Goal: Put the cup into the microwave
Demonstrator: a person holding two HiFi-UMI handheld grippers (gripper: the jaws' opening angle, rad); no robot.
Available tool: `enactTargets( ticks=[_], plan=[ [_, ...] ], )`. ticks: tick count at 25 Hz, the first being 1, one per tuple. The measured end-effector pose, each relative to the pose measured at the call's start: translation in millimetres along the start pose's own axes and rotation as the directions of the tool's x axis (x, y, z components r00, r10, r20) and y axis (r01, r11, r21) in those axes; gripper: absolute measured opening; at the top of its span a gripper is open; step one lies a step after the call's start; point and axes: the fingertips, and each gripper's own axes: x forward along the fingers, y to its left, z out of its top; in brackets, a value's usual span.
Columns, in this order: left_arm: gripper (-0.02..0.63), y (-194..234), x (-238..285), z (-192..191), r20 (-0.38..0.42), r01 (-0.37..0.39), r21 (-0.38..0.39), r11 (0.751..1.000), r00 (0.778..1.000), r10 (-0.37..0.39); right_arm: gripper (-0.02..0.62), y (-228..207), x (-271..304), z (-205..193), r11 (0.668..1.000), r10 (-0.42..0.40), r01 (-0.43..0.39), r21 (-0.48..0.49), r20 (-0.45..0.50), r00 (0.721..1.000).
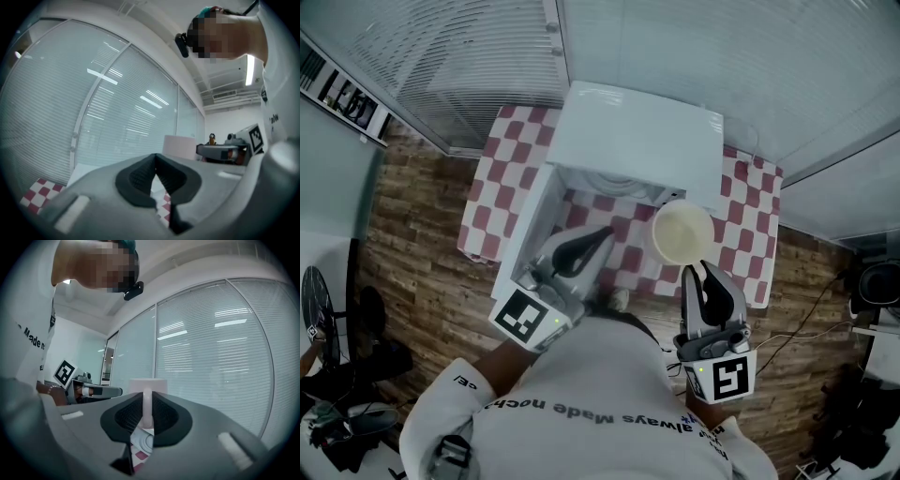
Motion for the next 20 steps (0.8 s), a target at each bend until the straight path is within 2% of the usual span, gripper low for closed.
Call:
enactTargets(
  ticks=[8, 20],
  plan=[
    [0.003, -5, 10, -28, -0.041, 0.014, -0.042, 0.999, 0.999, -0.016, 0.041, -10, -4, -20, 1.0, -0.015, 0.016, 0.023, -0.032, 0.999],
    [0.003, -5, 17, -82, -0.091, -0.007, -0.098, 0.995, 0.996, -0.002, 0.041, -14, -13, -70, 0.998, -0.003, 0.009, 0.055, -0.1, 0.995]
  ],
)
